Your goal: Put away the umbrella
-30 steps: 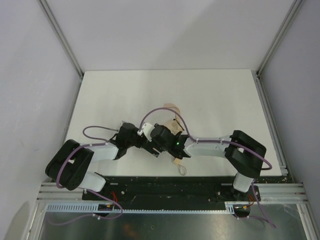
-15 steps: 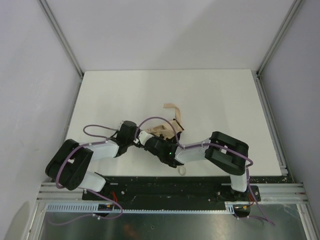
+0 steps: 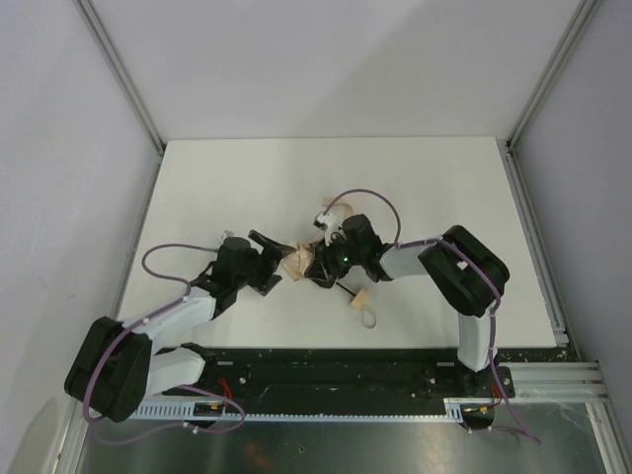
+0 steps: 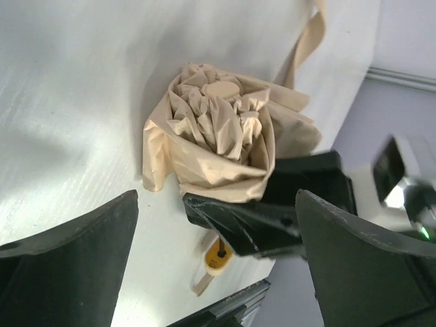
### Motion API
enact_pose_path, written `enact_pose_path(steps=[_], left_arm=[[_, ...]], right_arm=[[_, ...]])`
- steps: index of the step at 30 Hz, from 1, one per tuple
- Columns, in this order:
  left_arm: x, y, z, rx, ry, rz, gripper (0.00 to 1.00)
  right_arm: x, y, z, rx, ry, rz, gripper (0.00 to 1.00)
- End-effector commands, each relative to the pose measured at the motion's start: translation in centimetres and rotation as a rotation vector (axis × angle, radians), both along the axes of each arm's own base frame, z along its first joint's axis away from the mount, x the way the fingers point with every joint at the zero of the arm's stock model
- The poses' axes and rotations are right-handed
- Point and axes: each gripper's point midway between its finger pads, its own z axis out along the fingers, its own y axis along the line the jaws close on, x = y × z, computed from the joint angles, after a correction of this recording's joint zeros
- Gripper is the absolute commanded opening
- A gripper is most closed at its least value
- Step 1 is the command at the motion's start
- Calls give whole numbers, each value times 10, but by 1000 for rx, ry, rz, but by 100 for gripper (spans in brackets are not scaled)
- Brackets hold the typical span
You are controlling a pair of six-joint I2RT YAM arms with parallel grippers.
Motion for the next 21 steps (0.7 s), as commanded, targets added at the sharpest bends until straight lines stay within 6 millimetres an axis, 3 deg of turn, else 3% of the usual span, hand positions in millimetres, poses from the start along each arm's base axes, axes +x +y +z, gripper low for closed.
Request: enact_pose_path(steps=[1, 6, 12, 17, 21], left_arm=[[-4, 7, 10, 17, -59, -21, 99], [-4, -8, 6, -24, -29, -66, 99], [6, -36, 3, -57, -4, -127, 99], [10, -55, -11, -48, 35, -147, 99], [14, -63, -34, -29, 80, -139, 99]], right_arm=[[-84, -40, -64, -25, 671, 48, 0], [-70, -40, -55, 95, 823, 1, 0], [-58, -41, -59, 117, 865, -20, 0], [-55, -40, -62, 96, 843, -2, 0], [-56, -38, -60, 85, 826, 17, 0]])
